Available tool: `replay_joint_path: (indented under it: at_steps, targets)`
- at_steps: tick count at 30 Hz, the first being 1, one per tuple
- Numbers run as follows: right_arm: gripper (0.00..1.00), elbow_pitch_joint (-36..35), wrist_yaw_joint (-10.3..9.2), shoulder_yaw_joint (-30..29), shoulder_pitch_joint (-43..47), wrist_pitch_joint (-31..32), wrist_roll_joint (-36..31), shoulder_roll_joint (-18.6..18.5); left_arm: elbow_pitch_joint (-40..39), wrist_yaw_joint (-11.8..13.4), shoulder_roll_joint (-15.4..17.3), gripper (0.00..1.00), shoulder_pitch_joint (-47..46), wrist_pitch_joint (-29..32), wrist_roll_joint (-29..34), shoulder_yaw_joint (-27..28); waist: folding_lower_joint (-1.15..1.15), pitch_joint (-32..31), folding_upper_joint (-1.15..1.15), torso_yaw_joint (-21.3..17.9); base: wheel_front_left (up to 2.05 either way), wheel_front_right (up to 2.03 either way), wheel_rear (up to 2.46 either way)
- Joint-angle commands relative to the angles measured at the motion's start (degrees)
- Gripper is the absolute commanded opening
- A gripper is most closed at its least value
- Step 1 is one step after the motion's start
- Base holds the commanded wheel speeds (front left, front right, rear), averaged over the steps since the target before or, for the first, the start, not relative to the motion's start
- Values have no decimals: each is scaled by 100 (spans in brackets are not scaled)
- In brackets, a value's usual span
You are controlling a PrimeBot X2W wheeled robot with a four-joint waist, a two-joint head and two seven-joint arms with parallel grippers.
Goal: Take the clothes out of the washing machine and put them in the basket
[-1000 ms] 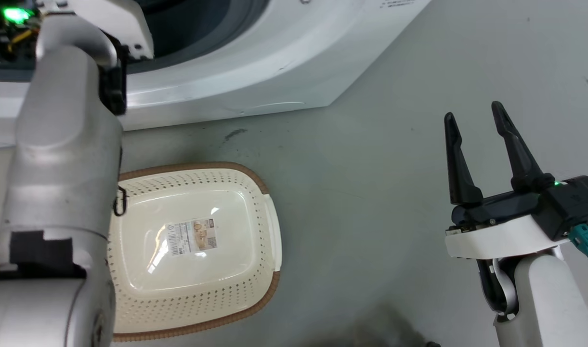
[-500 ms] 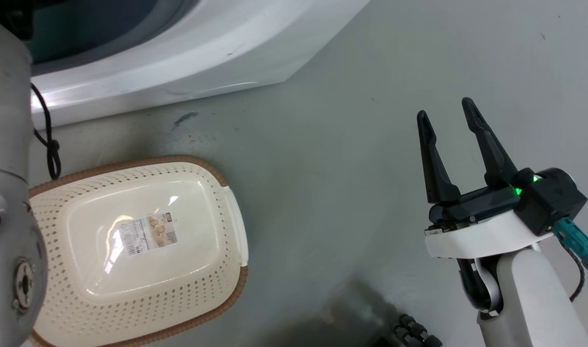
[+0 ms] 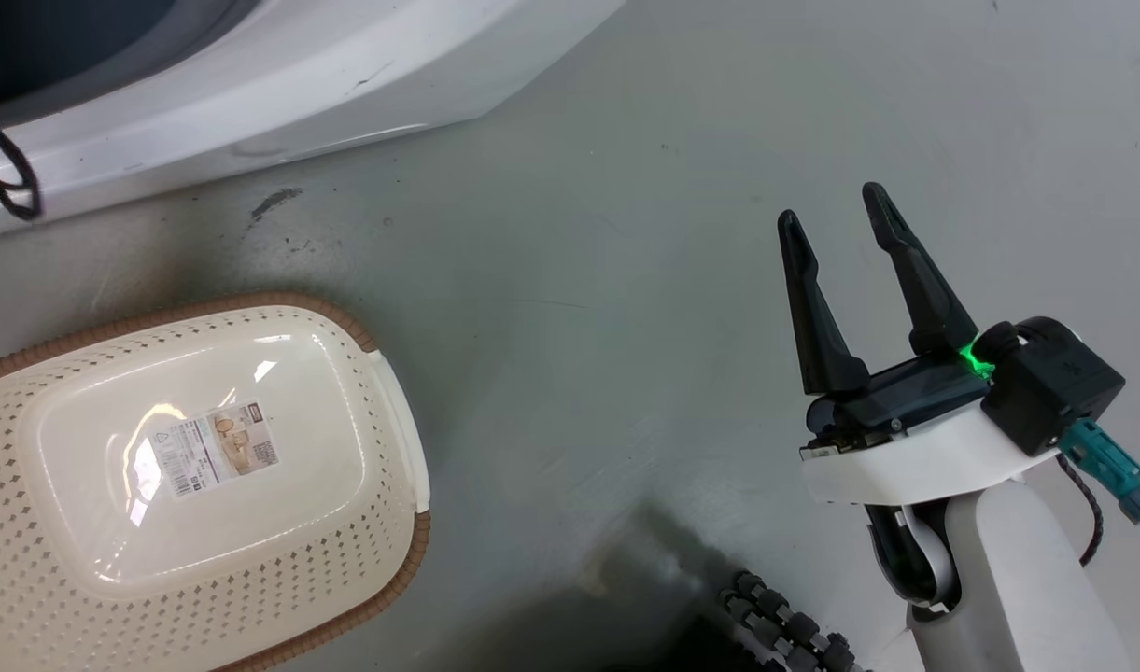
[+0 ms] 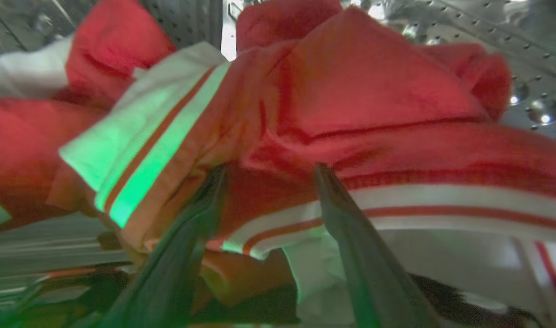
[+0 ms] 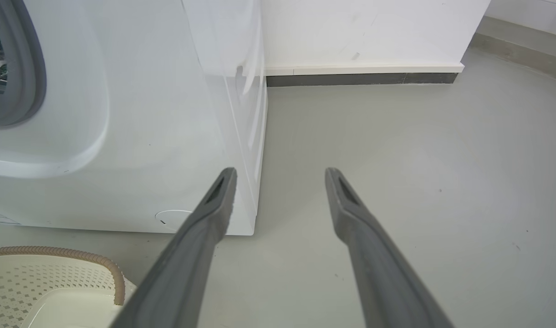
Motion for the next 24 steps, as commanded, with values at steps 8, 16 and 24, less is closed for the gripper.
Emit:
replay_joint_path:
  at_steps: [8,16,24]
  targets:
    - [100,-2,-3,100,-133,-13,159,11,-180,196,74,0,86,567,-12,-72,-1,36,0,-39,0,0,0]
    - [100,77,-3,9,-154,-12,115,11,-874,260,-6,0,514,-30,-33,-166,-1,-112,0,87,0,0,0]
    - [100,184,-3,-91,-162,-12,-125,9,-1248,203,-279,0,1173,-1145,-113,-273,-1,-627,0,465,0,0,0]
